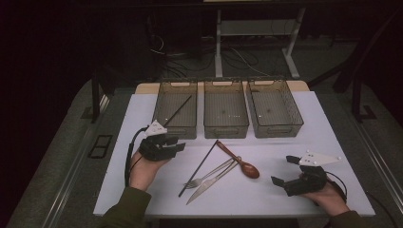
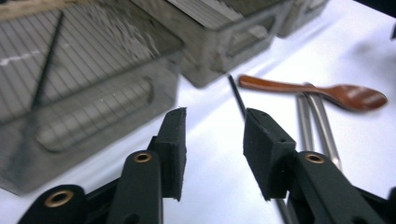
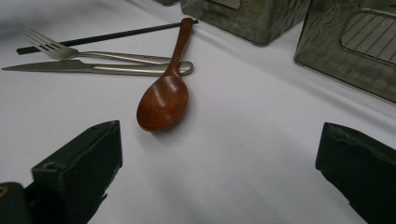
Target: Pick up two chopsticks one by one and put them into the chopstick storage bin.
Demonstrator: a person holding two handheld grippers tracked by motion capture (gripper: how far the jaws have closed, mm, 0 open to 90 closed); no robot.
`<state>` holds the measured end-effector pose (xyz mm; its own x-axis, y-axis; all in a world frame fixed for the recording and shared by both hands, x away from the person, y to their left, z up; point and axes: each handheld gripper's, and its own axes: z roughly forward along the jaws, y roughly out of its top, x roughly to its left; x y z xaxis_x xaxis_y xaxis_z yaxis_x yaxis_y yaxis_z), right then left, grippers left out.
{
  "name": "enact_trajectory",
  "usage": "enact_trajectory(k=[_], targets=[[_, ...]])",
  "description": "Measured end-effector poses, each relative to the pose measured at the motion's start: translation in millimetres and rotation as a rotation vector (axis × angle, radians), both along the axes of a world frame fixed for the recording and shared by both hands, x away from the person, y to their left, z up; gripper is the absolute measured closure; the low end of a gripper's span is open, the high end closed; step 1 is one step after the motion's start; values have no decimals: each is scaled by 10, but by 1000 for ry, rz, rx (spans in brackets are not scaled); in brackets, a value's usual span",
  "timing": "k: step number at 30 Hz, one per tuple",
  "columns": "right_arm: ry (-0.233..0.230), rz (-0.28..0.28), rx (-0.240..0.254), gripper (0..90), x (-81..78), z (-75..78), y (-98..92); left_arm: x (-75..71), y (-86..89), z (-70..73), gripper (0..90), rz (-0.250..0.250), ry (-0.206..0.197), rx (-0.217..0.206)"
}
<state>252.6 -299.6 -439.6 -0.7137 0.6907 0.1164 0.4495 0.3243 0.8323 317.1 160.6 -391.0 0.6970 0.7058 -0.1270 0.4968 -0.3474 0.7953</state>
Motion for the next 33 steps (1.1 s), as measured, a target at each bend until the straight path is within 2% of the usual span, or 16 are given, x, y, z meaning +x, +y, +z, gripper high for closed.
enact_trajectory(k=[6,14,16,20,26,33], targets=[[0,1,-3,1,-5,0,1,-204,-66,-115,648,-26,18,29],[-2,1,-4,1,-9,3,2,-355,-152,-264,703,-55,60,28],[-2,0,-5,1,-8,3,1,-364,-182,-297,711,-71,72,48],[-1,1,-5,1,-12,5,0,-367,-248,-364,740,-96,100,56],[-3,2,-5,1,-15,8,1,-371,-344,-438,751,-122,114,94],[-5,3,-6,1,-13,7,4,-349,-378,-505,763,-124,140,95]])
